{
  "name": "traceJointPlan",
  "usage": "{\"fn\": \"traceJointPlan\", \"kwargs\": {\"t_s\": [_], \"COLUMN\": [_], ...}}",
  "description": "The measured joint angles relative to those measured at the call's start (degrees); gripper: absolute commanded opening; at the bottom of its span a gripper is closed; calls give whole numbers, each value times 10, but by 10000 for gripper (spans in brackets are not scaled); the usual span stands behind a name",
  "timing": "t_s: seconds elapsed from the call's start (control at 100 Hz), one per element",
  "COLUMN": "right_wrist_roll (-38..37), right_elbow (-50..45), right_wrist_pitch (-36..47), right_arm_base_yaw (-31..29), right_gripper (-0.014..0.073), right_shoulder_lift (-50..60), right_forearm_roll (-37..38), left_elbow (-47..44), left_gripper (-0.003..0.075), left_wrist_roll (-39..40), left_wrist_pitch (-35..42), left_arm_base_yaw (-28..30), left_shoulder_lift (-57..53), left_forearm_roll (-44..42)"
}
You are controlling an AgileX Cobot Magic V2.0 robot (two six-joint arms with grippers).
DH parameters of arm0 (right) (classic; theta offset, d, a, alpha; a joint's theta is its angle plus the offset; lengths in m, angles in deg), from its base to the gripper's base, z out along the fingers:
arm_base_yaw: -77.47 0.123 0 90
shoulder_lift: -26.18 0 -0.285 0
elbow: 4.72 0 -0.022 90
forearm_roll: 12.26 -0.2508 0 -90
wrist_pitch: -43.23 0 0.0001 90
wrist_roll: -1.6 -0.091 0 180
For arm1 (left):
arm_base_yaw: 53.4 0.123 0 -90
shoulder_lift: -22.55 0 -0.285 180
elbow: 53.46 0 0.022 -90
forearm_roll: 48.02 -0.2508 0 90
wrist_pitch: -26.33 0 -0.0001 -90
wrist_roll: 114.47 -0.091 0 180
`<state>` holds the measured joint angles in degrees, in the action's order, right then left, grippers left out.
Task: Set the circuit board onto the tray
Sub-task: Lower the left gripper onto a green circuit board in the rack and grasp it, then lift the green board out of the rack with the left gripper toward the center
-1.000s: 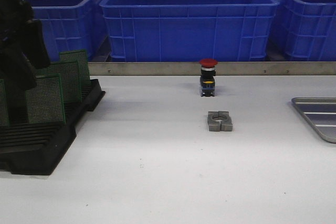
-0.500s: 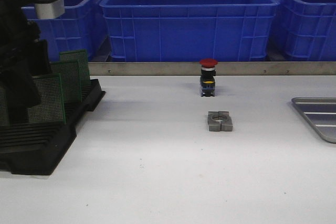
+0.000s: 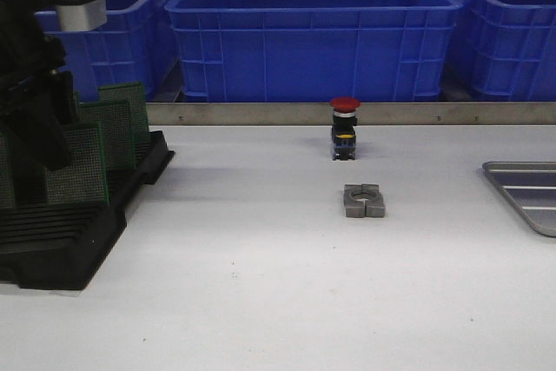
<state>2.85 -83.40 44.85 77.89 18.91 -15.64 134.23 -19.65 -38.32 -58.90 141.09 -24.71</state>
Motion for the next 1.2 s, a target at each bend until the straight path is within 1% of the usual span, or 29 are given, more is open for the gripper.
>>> {"fn": "traceJointPlan", "kwargs": {"t_s": [0.16, 0.23, 0.41, 0.73, 0.84, 1.2], "right_wrist_roll": [0, 0, 0, 0, 0, 0], "right_elbow": [0, 0, 0, 0, 0, 0], "right_wrist_pitch": [0, 0, 0, 0, 0, 0], "right_arm_base_yaw": [0, 0, 0, 0, 0, 0], "right_gripper": [-69, -69, -69, -69, -69, -69], "right_shoulder_lift": [0, 0, 0, 0, 0, 0], "right_forearm_roll": [0, 0, 0, 0, 0, 0], "left_elbow": [0, 0, 0, 6, 20, 77], "left_gripper": [23, -18, -18, -18, -18, -18], "left_wrist_roll": [0, -2, -10, -11, -11, 11], "left_wrist_pitch": [0, -8, -29, -35, -49, -49], "left_arm_base_yaw": [0, 0, 0, 0, 0, 0], "left_shoulder_lift": [0, 0, 0, 0, 1, 1], "left_forearm_roll": [0, 0, -1, -3, -3, 1]}}
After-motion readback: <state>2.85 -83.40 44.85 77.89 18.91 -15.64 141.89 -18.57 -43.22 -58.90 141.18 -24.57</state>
